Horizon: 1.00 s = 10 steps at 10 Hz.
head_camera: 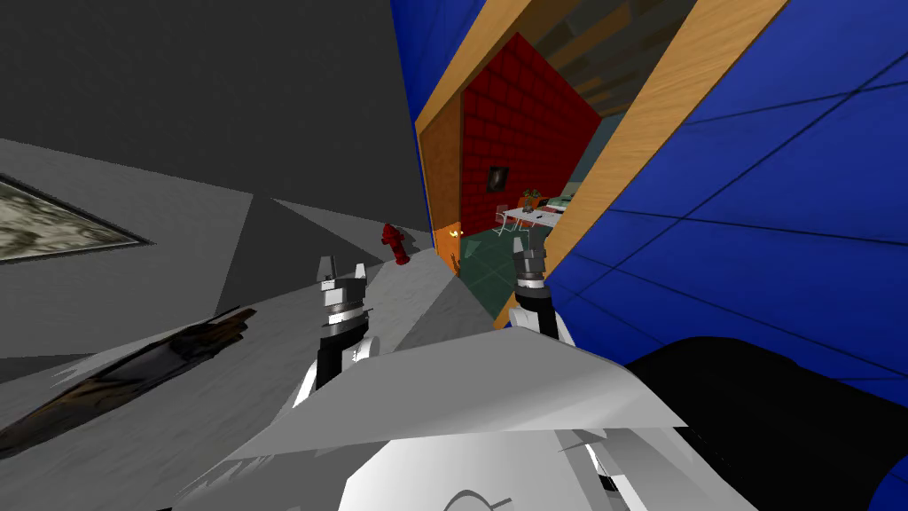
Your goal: Push the door open
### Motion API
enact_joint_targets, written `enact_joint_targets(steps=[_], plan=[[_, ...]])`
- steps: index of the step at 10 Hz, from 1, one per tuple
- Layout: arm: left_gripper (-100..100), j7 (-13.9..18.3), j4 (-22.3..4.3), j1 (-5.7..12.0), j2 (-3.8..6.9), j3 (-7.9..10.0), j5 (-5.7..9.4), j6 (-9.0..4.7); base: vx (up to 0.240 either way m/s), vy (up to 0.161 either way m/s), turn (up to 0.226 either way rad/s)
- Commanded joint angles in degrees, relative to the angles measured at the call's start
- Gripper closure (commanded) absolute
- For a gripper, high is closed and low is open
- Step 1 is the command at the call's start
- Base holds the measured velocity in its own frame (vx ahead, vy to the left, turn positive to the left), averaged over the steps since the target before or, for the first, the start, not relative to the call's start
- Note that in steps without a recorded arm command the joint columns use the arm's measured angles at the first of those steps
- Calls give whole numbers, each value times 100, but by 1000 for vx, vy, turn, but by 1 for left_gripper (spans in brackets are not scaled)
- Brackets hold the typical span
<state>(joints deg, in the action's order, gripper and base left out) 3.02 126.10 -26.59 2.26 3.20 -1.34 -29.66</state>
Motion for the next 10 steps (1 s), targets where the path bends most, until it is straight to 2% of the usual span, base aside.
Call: enact_joint_targets(steps=[1, 10], plan=[[-100, 33, -179, 71, 50, -65, -10, -42, 140, 79, -89], [-100, 234, -1286, 512, 272, -466, -69, -298, 152, 20, -93]])
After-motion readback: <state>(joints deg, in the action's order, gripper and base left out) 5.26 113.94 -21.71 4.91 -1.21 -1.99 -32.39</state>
